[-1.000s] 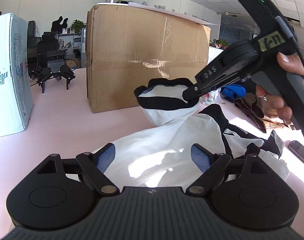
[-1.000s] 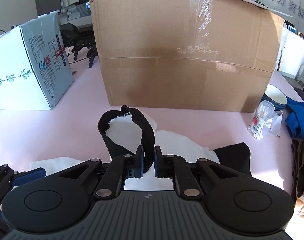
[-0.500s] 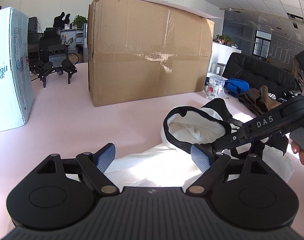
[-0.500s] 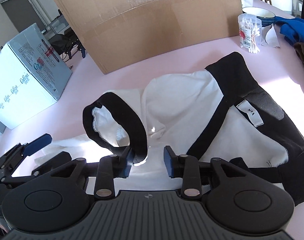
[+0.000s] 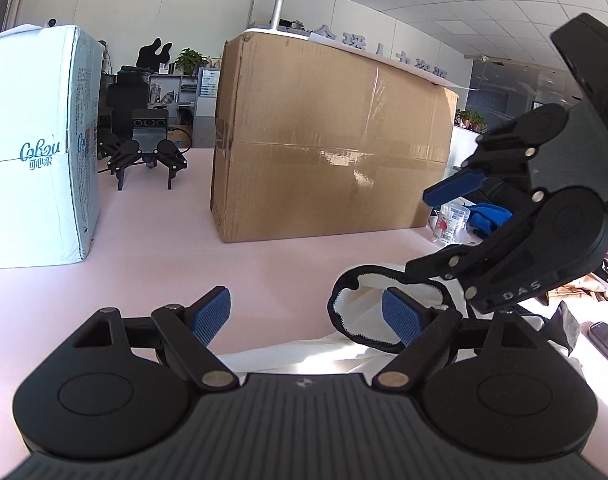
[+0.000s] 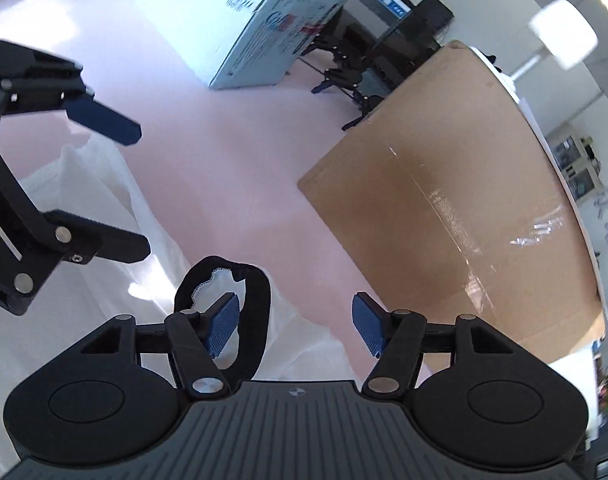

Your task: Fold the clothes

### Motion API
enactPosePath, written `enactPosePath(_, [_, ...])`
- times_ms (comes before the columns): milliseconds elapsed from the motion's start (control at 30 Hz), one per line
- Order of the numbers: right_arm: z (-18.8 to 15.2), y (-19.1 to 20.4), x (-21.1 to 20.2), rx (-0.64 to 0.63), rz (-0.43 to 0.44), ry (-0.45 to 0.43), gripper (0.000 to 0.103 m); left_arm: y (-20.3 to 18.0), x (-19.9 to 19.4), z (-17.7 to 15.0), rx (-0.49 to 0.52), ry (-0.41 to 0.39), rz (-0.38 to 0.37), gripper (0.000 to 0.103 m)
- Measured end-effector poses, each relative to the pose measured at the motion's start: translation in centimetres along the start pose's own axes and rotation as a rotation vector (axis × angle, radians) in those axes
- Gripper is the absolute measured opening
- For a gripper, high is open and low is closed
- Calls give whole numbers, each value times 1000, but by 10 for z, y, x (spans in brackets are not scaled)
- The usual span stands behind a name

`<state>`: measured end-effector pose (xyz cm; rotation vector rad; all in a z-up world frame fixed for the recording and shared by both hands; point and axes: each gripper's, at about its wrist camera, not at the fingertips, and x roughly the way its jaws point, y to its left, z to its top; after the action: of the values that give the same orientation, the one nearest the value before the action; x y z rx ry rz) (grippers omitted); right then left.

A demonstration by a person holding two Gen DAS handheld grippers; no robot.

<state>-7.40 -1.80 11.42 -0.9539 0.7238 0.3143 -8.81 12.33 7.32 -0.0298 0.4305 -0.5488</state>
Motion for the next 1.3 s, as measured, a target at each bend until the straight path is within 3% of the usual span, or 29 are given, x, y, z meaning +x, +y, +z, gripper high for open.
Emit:
enactPosePath(133, [23,17,20,-169,-18,42,55,14,-9,7,-45,-39,21,82])
enactPosePath(333, [27,35,30,-316,-3,102,48,32,-7,10,-134,-21,28,83])
enactPosePath(500, [25,36,26,-371,-11,102,48,30,-9,10,-129,-28,34,83])
enactPosePath(700, [24,42,30,-393,-25,89,48,40,-2,9,-192,-2,72,83])
enactPosePath(800, [24,41,37,-388,-31,73,41,52,7,7,-276,28,164,83])
enactPosePath(900, [20,40,44,-383,-35,86,30,69,12,4,-373,52,208,83])
enactPosePath(1133, [11,43,54,-396,-48,104,28,113,20,-10,-668,123,77,83])
enactPosePath(1300, [14,46,63,-362,-39,93,27,124,23,-15,-725,147,80,83])
